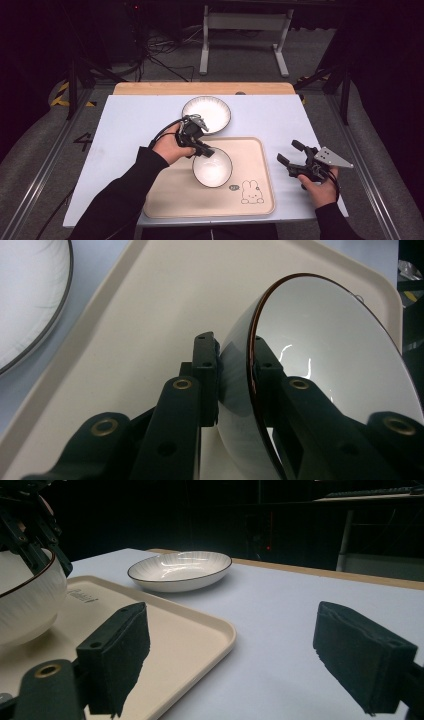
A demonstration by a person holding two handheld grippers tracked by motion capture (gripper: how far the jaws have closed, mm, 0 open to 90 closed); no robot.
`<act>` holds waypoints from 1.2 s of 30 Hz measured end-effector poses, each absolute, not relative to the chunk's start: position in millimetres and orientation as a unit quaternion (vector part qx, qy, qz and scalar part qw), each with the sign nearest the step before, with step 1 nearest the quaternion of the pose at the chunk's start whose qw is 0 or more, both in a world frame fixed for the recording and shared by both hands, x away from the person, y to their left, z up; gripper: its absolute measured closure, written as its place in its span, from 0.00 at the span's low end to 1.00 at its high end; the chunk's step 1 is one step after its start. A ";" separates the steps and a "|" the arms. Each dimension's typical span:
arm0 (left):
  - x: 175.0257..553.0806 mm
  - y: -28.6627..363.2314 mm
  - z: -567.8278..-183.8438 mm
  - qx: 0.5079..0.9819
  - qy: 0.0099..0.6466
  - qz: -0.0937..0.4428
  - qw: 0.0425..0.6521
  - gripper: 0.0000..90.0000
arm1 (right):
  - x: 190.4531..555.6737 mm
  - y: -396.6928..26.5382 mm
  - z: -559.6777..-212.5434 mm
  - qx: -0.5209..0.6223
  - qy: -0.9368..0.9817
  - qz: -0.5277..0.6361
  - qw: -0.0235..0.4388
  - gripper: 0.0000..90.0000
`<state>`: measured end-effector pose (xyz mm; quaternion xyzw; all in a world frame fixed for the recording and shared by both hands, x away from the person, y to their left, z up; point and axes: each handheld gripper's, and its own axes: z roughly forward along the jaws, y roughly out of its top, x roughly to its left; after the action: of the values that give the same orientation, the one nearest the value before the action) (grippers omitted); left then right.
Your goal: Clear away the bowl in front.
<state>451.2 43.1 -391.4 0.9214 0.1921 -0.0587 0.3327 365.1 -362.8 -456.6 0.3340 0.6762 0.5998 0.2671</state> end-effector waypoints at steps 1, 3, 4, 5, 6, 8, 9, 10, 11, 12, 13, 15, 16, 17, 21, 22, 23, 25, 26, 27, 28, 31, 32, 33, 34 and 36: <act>451.1 42.9 -392.2 0.922 0.194 -0.059 0.331 0.87 | 365.0 -362.8 -456.6 0.334 0.676 0.600 0.267 0.17; 451.4 42.6 -394.8 0.922 0.193 -0.061 0.329 0.87 | 364.9 -362.9 -456.6 0.334 0.676 0.600 0.267 0.17; 451.3 42.3 -396.0 0.923 0.195 -0.063 0.326 0.87 | 364.9 -362.9 -456.6 0.334 0.676 0.600 0.268 0.17; 451.6 42.1 -397.8 0.922 0.195 -0.066 0.328 0.87 | 364.9 -363.0 -456.6 0.334 0.675 0.600 0.268 0.17; 451.7 41.8 -399.0 0.923 0.195 -0.068 0.325 0.87 | 364.9 -363.0 -456.6 0.334 0.675 0.600 0.268 0.17; 451.7 41.3 -401.2 0.924 0.196 -0.068 0.322 0.86 | 365.0 -362.8 -456.6 0.334 0.676 0.600 0.267 0.17; 451.7 41.3 -401.2 0.924 0.196 -0.068 0.322 0.86 | 365.0 -362.7 -456.6 0.335 0.676 0.600 0.267 0.17; 451.3 41.1 -402.2 0.923 0.200 -0.071 0.322 0.86 | 365.0 -362.7 -456.6 0.335 0.676 0.600 0.267 0.17; 451.6 41.0 -403.0 0.923 0.199 -0.072 0.322 0.86 | 365.1 -362.6 -456.5 0.334 0.676 0.599 0.267 0.17; 452.5 41.3 -403.4 0.923 0.196 -0.074 0.323 0.86 | 365.0 -362.5 -456.5 0.335 0.677 0.599 0.266 0.17; 452.8 41.3 -404.0 0.922 0.195 -0.076 0.325 0.86 | 365.1 -362.4 -456.5 0.335 0.676 0.599 0.267 0.17; 452.5 41.6 -404.2 0.921 0.201 -0.078 0.324 0.86 | 365.3 -362.4 -456.4 0.335 0.677 0.598 0.267 0.17; 453.3 42.1 -404.7 0.921 0.197 -0.078 0.326 0.86 | 365.3 -362.3 -456.4 0.336 0.678 0.598 0.266 0.17; 452.9 42.4 -404.8 0.920 0.201 -0.079 0.327 0.86 | 365.6 -362.2 -456.4 0.335 0.678 0.597 0.266 0.17; 454.5 45.8 -406.1 0.919 0.201 -0.087 0.329 0.85 | 366.4 -361.8 -456.3 0.336 0.681 0.594 0.267 0.18; 454.9 46.7 -406.4 0.917 0.202 -0.087 0.332 0.85 | 366.5 -361.6 -456.2 0.336 0.682 0.593 0.266 0.18; 454.9 47.2 -406.6 0.915 0.205 -0.089 0.335 0.83 | 366.5 -361.3 -456.2 0.336 0.682 0.592 0.266 0.18; 455.0 48.6 -406.4 0.916 0.207 -0.077 0.335 0.75 | 366.6 -361.0 -456.1 0.338 0.684 0.590 0.265 0.18; 454.7 49.1 -406.4 0.916 0.210 -0.075 0.334 0.72 | 366.8 -360.8 -456.1 0.338 0.684 0.590 0.265 0.18; 455.1 49.8 -406.2 0.915 0.208 -0.073 0.337 0.69 | 366.9 -360.7 -456.0 0.338 0.684 0.589 0.264 0.18; 455.1 51.5 -404.8 0.908 0.211 -0.073 0.355 0.65 | 367.2 -360.8 -456.0 0.338 0.685 0.589 0.266 0.18; 453.3 55.3 -398.0 0.903 0.207 -0.060 0.372 0.56 | 367.4 -360.5 -455.9 0.338 0.686 0.587 0.265 0.18; 452.1 56.5 -395.4 0.902 0.206 -0.057 0.374 0.53 | 367.4 -360.5 -455.9 0.338 0.686 0.587 0.265 0.18; 451.1 57.2 -392.9 0.901 0.204 -0.054 0.378 0.52 | 367.3 -360.4 -455.9 0.338 0.686 0.587 0.265 0.18; 449.7 57.7 -390.5 0.900 0.202 -0.052 0.383 0.51 | 367.3 -360.4 -455.9 0.338 0.686 0.587 0.265 0.18; 447.2 58.5 -385.2 0.899 0.198 -0.048 0.388 0.47 | 367.4 -360.5 -455.9 0.338 0.686 0.587 0.265 0.18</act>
<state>447.2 58.5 -385.2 0.8986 0.1984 -0.0479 0.3884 367.4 -360.5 -455.9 0.3381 0.6861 0.5870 0.2654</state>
